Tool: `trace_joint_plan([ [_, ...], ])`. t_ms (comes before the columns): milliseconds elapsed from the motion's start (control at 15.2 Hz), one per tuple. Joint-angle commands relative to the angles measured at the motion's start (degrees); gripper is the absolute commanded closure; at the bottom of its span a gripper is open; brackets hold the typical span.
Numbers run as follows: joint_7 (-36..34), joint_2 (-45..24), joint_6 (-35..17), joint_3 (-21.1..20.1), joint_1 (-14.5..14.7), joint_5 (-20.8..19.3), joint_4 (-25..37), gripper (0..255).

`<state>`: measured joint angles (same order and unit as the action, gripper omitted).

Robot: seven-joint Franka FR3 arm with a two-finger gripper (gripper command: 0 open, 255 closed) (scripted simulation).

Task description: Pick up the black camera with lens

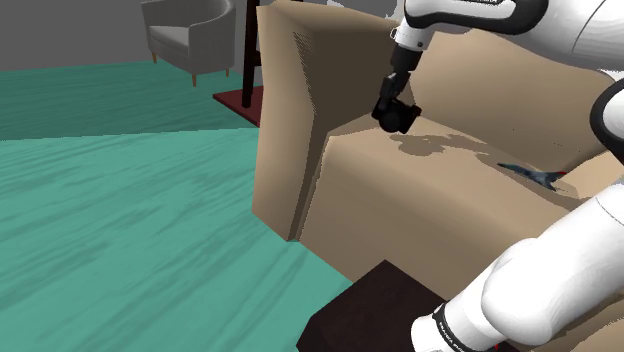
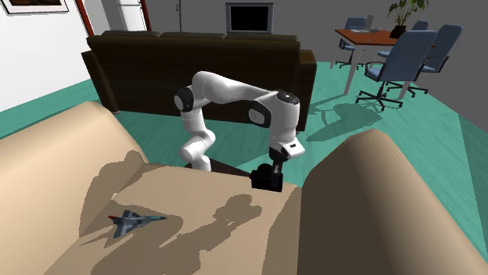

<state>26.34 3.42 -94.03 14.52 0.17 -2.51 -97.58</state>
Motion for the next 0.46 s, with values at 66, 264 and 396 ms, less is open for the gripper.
trace_joint_plan([
  [66, 0.24, -0.59, 2.38, 0.07, -0.05, 0.15, 2.98, 255],
  [264, 0.42, -1.22, 4.84, 0.12, -0.08, 0.31, 6.05, 255],
  [396, 0.43, -1.25, 4.97, 0.12, -0.08, 0.32, 6.2, 255],
])
